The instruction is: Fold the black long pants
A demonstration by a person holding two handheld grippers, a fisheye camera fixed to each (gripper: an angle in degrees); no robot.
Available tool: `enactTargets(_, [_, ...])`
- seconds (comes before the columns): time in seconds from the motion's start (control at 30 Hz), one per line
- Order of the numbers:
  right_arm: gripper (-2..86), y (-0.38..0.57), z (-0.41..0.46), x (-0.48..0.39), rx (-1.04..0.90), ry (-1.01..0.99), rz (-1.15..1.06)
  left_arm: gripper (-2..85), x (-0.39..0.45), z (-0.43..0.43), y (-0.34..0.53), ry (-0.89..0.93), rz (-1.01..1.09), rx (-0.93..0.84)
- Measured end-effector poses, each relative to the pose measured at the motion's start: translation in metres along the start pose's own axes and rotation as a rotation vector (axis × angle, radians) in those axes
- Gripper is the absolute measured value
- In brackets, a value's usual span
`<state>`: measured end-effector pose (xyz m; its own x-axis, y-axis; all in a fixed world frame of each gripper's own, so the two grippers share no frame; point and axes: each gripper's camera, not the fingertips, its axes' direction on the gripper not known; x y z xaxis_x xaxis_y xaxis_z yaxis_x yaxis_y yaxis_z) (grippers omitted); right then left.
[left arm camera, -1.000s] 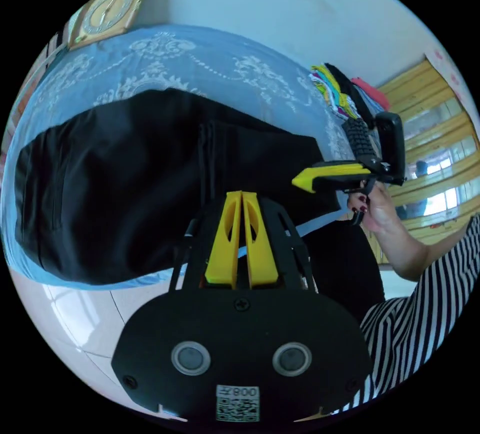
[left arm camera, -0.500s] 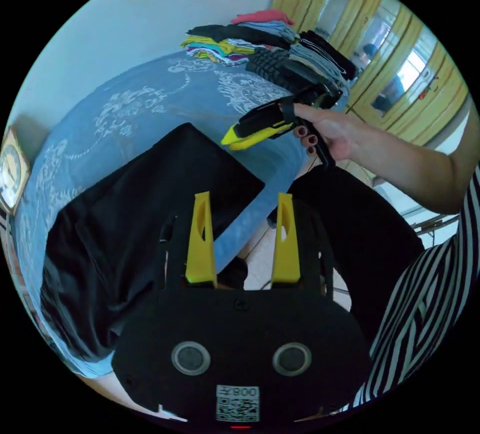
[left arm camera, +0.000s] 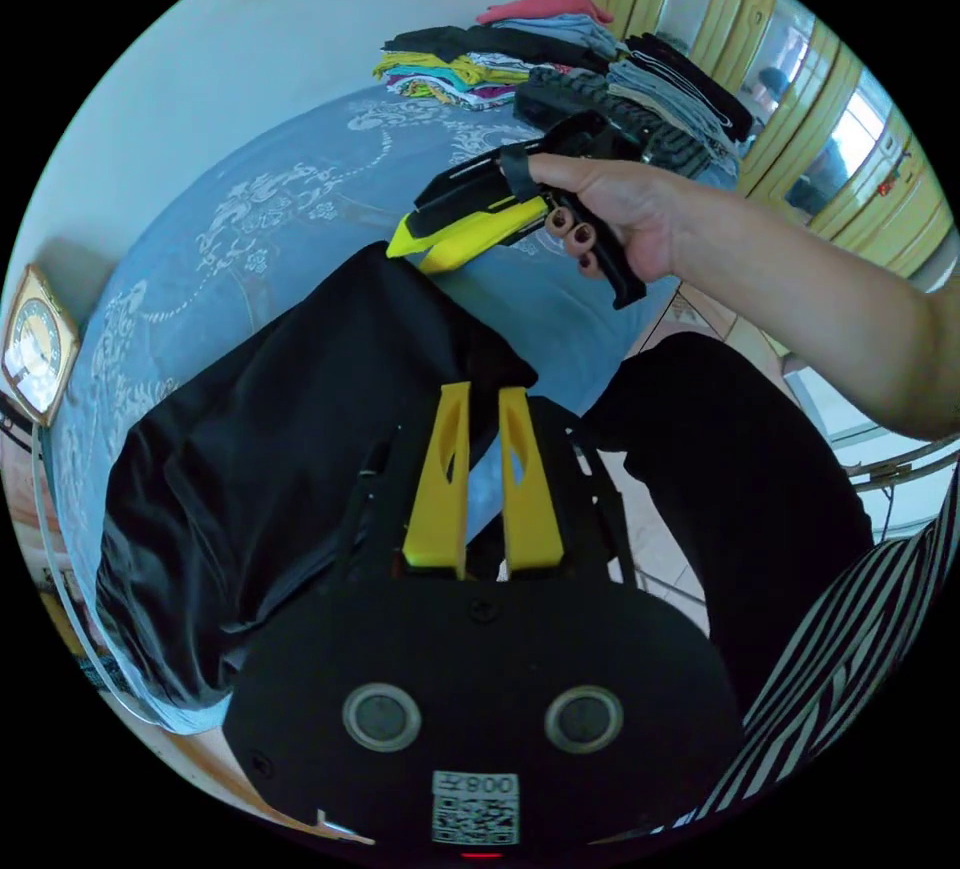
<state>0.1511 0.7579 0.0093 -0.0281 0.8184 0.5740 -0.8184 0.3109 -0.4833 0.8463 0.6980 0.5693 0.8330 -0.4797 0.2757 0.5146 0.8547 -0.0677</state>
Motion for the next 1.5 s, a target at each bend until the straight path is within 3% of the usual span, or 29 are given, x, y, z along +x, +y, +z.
enactTargets(0.53, [3.5, 0.005, -0.04, 0.0, 0.014, -0.148, 0.003, 2.3, 0.021, -0.026, 0.017, 0.06, 0.055, 0.015])
enactTargets(0.93, [2.8, 0.062, -0.101, -0.05, 0.144, -0.121, 0.084, 2.3, 0.017, -0.074, 0.059, 0.259, 0.144, 0.104])
enactTargets(1.2, [2.6, 0.033, -0.08, -0.167, 0.142, -0.196, -0.093, 2.8, -0.092, -0.161, 0.147, 0.46, -0.092, 0.363])
enactTargets(1.5, [2.5, -0.034, 0.012, -0.319, 0.021, -0.22, -0.254, 2.5, -0.23, -0.251, 0.28, 0.504, -0.322, 0.65])
